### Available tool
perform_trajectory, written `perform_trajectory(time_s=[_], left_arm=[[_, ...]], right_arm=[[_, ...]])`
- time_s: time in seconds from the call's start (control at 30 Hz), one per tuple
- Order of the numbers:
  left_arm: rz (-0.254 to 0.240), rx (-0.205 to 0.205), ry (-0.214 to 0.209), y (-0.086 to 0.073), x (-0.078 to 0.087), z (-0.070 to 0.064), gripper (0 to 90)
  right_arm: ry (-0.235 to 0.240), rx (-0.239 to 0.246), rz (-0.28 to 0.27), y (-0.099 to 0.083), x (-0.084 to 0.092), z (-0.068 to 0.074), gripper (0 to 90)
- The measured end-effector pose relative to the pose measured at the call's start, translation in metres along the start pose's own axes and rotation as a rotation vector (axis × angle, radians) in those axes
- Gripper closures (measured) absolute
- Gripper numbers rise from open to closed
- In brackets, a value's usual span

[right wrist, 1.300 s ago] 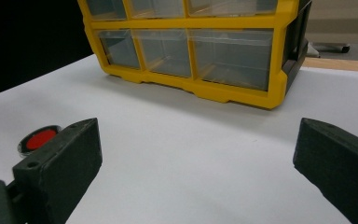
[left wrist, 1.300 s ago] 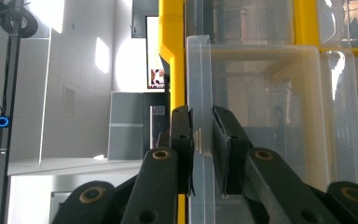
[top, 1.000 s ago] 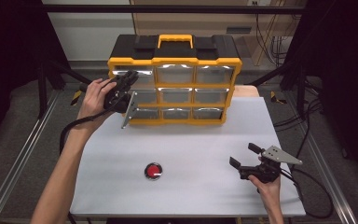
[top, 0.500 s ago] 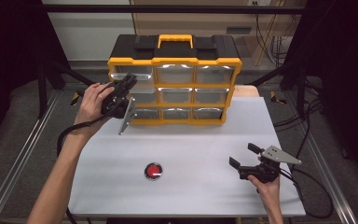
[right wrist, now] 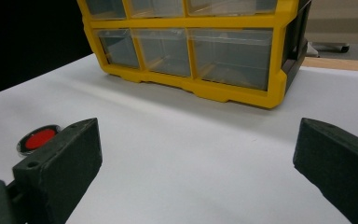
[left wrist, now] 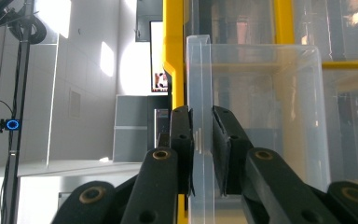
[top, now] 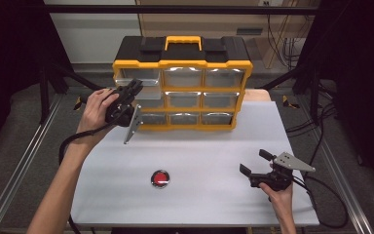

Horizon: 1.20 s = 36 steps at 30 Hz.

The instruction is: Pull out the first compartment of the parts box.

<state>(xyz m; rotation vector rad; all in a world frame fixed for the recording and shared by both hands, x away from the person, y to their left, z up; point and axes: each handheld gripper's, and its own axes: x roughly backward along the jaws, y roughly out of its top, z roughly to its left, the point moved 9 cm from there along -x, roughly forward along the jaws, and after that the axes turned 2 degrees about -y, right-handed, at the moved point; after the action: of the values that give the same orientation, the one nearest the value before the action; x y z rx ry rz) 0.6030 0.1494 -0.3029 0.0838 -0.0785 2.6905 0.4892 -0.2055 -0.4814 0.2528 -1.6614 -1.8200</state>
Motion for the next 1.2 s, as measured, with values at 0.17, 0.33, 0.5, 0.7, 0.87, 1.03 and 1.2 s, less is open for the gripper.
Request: perform_trajectory(time_s=[0.17,0.33,0.5,0.7,0.87,1.03,1.2], left_arm=[[0.002,-0.001,0.003,0.002,0.003,0.0,78.7],[-0.005,-0.002,0.004,0.004,0.008,-0.001,78.7],[0.0,0.001,0.007,0.004,0.009,-0.002,78.6],[0.0,0.003,0.007,0.005,0.01,-0.002,78.6],[-0.003,0.003,0.007,0.007,0.015,-0.001,78.7],[-0.005,0.001,0.006,0.008,0.018,-0.002,78.6],[-0.008,0.004,0.011,0.01,0.021,-0.002,78.6]], right_arm=[[0.001,-0.001,0.001,0.0,0.0,0.0,1.9],[0.001,-0.001,0.0,0.0,0.0,0.0,1.9],[0.001,-0.002,0.0,0.0,0.0,0.0,1.9],[0.0,-0.001,-0.002,0.0,0.0,0.0,1.9],[0.002,-0.002,-0.001,0.0,0.0,0.001,1.9],[0.002,-0.002,0.0,0.0,0.0,0.001,1.9],[0.002,-0.002,0.001,0.0,0.0,0.001,1.9]])
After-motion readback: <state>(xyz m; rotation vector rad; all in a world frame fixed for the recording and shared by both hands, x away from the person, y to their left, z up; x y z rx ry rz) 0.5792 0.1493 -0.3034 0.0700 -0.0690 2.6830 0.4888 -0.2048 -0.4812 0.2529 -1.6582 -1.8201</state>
